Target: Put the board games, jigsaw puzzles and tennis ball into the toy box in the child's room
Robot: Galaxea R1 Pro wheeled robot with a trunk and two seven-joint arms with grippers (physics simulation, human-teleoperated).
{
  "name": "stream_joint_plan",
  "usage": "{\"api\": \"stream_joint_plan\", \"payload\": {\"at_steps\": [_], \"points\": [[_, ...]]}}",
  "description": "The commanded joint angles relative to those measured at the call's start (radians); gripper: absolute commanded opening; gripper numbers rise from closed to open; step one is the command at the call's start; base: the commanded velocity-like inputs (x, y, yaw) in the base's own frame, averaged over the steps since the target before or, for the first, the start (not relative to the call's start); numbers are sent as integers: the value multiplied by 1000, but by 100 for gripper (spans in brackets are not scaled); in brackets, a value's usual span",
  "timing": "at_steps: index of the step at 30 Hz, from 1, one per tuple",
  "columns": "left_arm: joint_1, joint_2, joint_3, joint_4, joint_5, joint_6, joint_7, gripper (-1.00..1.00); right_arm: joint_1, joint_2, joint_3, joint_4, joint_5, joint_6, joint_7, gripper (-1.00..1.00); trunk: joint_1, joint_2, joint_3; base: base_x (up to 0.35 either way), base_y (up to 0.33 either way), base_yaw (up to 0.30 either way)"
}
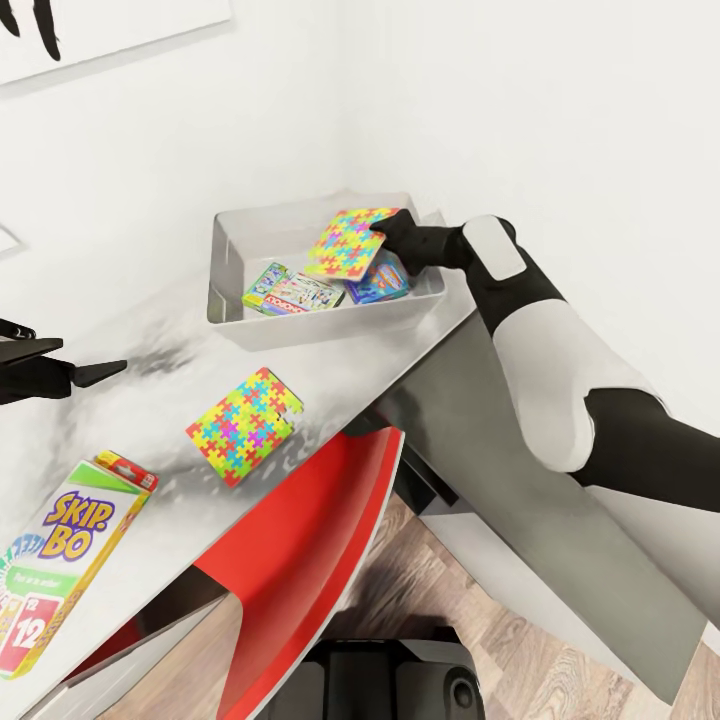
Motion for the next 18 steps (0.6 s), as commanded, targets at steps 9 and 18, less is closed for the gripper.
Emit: {"api": "stream_joint_plan", "payload": {"at_steps": [9, 18], "points": [[-2, 1, -5, 0, 1, 11, -7, 100, -18, 1, -6, -3, -12, 0, -9, 100, 1, -2, -1, 0, 0, 0], [-2, 1, -5, -1, 1, 11, -7, 100, -20, 1, -6, -3, -12, 1, -9, 100, 1, -2, -1, 0, 0, 0]]}}
